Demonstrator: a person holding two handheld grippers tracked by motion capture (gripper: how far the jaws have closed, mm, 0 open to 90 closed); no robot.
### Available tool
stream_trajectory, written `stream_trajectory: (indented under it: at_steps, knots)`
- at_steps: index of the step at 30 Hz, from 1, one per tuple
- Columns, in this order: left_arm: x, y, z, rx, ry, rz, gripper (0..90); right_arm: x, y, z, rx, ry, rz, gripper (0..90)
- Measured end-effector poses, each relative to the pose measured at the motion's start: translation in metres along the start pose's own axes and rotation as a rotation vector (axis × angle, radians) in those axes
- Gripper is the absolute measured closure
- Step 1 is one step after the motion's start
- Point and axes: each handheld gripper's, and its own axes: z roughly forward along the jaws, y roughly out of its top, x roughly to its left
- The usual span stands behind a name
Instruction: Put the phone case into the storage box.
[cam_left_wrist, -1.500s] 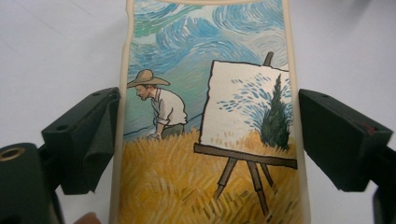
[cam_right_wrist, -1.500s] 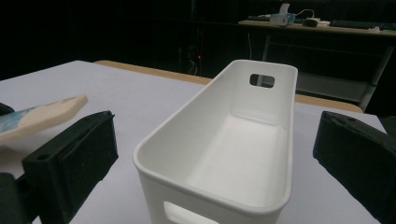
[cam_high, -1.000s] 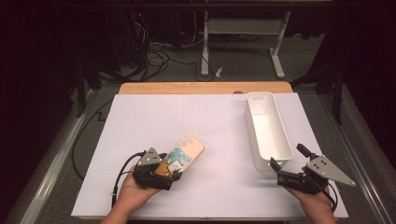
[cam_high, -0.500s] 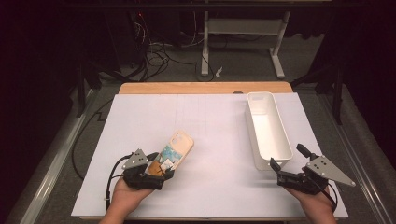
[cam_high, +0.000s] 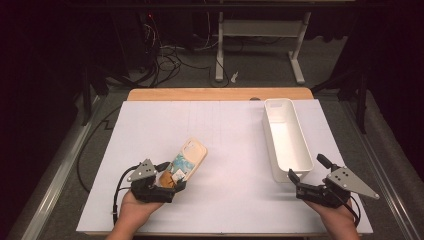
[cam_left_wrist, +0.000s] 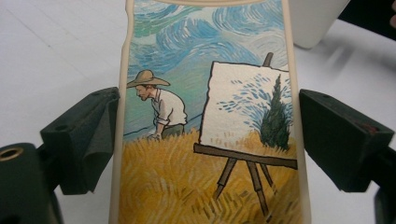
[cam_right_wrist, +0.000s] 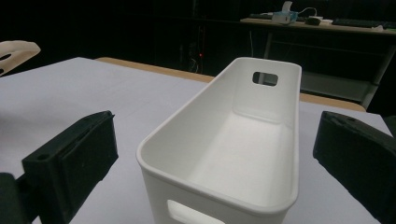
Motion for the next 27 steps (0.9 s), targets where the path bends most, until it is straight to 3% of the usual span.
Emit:
stream_trajectory:
  at_steps: [14, 20, 27]
  knots:
    - [-0.006, 0.006, 0.002, -0.034, -0.046, 0.029, 11.4, 0.008, 0.009, 0.005, -0.006, 0.028, -0.006, 0.2]
    - [-0.008, 0.008, 0.003, -0.045, -0.058, 0.040, 11.4, 0.012, 0.019, 0.011, -0.012, 0.051, 0.016, 0.1]
    - [-0.011, 0.011, 0.004, -0.058, -0.072, 0.051, 11.5, 0.024, 0.042, 0.025, -0.014, 0.077, -0.014, 0.1]
